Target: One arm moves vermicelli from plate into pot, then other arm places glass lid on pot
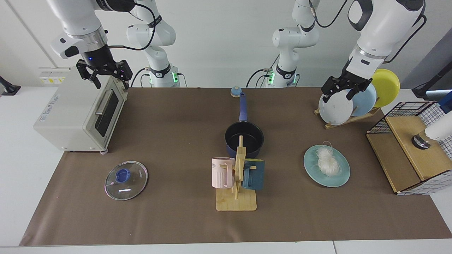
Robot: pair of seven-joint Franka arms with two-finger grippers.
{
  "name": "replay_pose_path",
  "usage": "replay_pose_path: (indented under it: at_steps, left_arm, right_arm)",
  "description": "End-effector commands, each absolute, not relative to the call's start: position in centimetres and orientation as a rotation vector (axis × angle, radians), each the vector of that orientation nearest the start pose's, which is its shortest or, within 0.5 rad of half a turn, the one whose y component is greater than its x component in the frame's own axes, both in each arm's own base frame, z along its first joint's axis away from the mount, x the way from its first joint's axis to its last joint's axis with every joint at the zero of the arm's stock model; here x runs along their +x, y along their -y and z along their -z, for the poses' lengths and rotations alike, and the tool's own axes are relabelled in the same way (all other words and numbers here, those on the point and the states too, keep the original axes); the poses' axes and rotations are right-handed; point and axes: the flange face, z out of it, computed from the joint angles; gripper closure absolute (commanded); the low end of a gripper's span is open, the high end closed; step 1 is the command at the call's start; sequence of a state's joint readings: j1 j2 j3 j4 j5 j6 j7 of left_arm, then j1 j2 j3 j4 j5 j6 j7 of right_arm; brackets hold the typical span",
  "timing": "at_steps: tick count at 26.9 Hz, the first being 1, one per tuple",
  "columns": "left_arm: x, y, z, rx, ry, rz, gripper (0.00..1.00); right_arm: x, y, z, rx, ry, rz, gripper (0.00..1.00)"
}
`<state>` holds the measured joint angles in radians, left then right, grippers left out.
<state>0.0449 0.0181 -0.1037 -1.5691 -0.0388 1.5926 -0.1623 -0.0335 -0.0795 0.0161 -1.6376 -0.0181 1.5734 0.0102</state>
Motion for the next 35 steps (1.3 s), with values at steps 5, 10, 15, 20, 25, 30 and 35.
replay_pose_path:
  at_steps: [5, 10, 15, 20, 25, 30, 35]
  left_arm:
    - [56.5, 3.1, -61.8, -3.184, 0.111, 0.08, 0.0]
    - [58.2, 1.5, -61.1, -3.182, 0.136, 0.174, 0.0]
    - [60.4, 0.8, -58.8, -3.181, 0.114, 0.21, 0.0]
    - [63.3, 0.8, -54.5, -3.185, 0.13, 0.212, 0.0]
    - [64.9, 0.4, -51.2, -3.172, 0.122, 0.225, 0.0]
    - [66.7, 0.4, -46.6, -3.134, 0.154, 0.199, 0.0]
    - [67.2, 0.0, -43.5, -3.132, 0.169, 0.177, 0.0]
  right_arm:
    - [52.8, 1.3, -63.7, -3.144, -0.075, 0.029, 0.0]
    - [52.9, 1.3, -63.6, -3.144, -0.075, 0.026, 0.0]
    - [52.8, 1.3, -63.7, -3.144, -0.075, 0.029, 0.0]
    - [52.9, 1.3, -63.6, -3.146, -0.075, 0.027, 0.0]
    - [52.8, 1.3, -63.7, -3.146, -0.077, 0.029, 0.0]
    - [52.8, 1.6, -63.7, -3.144, -0.087, 0.029, 0.0]
    - [52.9, 1.1, -63.6, -3.144, -0.072, 0.027, 0.0]
